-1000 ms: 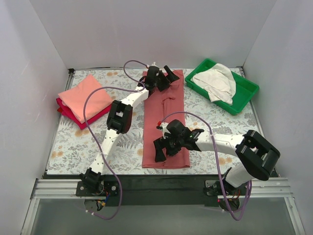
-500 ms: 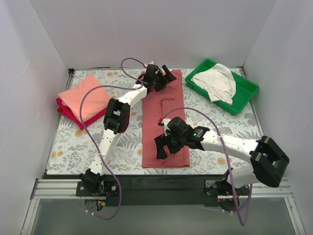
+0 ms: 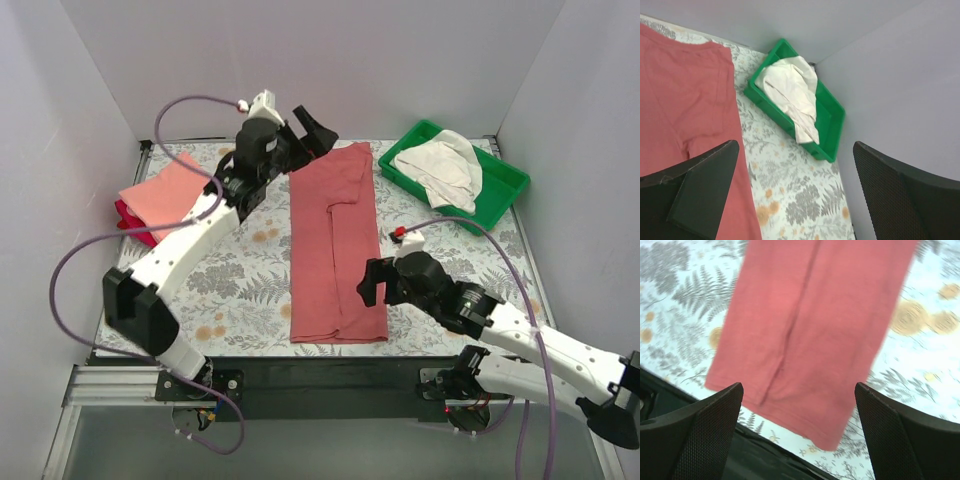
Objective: Fold and stack the t-shirts
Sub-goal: Fold the tshirt
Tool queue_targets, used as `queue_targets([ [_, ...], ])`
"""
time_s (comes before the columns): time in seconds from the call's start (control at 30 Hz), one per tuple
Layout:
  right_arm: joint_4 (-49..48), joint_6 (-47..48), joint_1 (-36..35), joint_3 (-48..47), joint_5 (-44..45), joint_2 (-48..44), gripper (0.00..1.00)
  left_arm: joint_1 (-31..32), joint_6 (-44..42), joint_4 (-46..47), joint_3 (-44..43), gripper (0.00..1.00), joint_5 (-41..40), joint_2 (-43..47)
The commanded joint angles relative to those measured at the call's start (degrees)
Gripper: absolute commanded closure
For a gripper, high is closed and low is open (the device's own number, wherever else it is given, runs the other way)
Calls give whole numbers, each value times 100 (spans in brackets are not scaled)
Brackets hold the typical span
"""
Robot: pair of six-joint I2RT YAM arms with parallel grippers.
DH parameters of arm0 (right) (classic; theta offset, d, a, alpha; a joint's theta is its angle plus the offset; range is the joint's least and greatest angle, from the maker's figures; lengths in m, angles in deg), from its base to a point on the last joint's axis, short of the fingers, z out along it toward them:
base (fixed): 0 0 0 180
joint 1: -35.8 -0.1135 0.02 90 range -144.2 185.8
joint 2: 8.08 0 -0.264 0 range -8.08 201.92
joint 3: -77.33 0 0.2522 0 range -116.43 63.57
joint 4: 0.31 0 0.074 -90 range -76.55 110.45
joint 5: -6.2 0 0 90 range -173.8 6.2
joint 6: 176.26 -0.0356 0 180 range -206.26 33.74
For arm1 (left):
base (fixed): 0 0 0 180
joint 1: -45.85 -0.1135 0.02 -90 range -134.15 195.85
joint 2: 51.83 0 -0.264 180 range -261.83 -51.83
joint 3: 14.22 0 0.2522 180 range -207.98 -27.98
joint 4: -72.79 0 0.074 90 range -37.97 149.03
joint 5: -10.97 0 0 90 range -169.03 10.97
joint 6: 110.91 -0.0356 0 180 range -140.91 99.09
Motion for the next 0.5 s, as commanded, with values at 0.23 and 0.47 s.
queue_targets([
  [0.23,169,-1213,56,1372,918,-1790,2,735,1123,-437,4481,2,-560,2909],
  [0.47,169,-1222,56,1558,610,-1625,2,1281,1422,-1279,5695,2,-209,4088],
])
